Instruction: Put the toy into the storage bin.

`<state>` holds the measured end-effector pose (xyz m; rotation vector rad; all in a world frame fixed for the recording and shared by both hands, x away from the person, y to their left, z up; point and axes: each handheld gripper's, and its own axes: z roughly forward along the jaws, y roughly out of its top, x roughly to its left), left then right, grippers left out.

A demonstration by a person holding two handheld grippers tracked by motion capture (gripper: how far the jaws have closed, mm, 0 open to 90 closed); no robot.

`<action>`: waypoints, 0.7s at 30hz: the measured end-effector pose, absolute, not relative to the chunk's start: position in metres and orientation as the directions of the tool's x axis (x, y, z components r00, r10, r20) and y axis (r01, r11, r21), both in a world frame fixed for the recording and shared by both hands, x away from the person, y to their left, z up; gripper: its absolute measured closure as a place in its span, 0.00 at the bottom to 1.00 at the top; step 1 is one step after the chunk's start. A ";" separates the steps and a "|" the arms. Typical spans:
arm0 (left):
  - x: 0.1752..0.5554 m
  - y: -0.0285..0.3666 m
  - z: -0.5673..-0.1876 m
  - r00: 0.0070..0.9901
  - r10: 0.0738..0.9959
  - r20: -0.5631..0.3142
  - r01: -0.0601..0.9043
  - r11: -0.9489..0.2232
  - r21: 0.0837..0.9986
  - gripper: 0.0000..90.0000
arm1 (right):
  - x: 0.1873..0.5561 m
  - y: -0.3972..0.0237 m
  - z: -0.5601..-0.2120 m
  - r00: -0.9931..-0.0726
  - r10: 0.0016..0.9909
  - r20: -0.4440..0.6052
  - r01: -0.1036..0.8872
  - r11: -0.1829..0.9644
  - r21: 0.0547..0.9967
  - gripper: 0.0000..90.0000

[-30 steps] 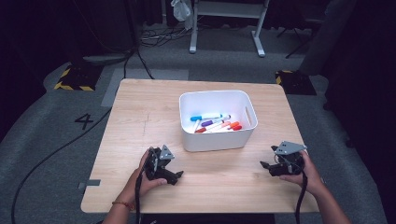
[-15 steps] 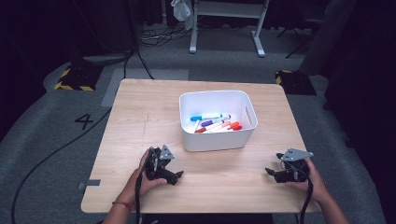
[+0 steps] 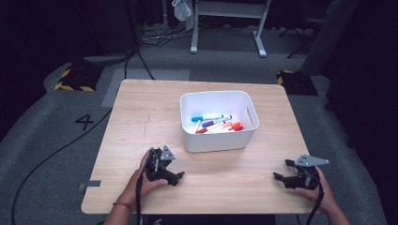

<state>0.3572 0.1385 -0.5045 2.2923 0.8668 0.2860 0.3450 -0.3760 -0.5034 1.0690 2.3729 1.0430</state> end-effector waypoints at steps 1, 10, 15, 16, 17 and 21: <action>0.357 0.139 -0.505 0.756 0.654 -0.028 0.509 -0.562 0.652 0.00 | 0.345 -0.376 -0.503 -0.659 0.752 -0.006 0.504 0.447 0.739 0.21; 0.357 0.138 -0.504 0.755 0.655 -0.027 0.511 -0.561 0.651 0.00 | 0.345 -0.376 -0.504 -0.659 0.752 -0.006 0.504 0.448 0.739 0.21; 0.357 0.138 -0.504 0.754 0.656 -0.028 0.512 -0.560 0.651 0.00 | 0.345 -0.376 -0.504 -0.659 0.752 -0.006 0.504 0.448 0.739 0.21; 0.357 0.138 -0.504 0.754 0.656 -0.028 0.512 -0.561 0.651 0.00 | 0.345 -0.376 -0.504 -0.659 0.752 -0.006 0.504 0.448 0.738 0.21; 0.357 0.138 -0.504 0.753 0.657 -0.026 0.511 -0.560 0.652 0.00 | 0.345 -0.376 -0.504 -0.659 0.752 -0.006 0.504 0.448 0.739 0.21; 0.356 0.138 -0.504 0.750 0.661 -0.022 0.512 -0.559 0.652 0.00 | 0.345 -0.376 -0.504 -0.659 0.752 -0.006 0.504 0.448 0.738 0.21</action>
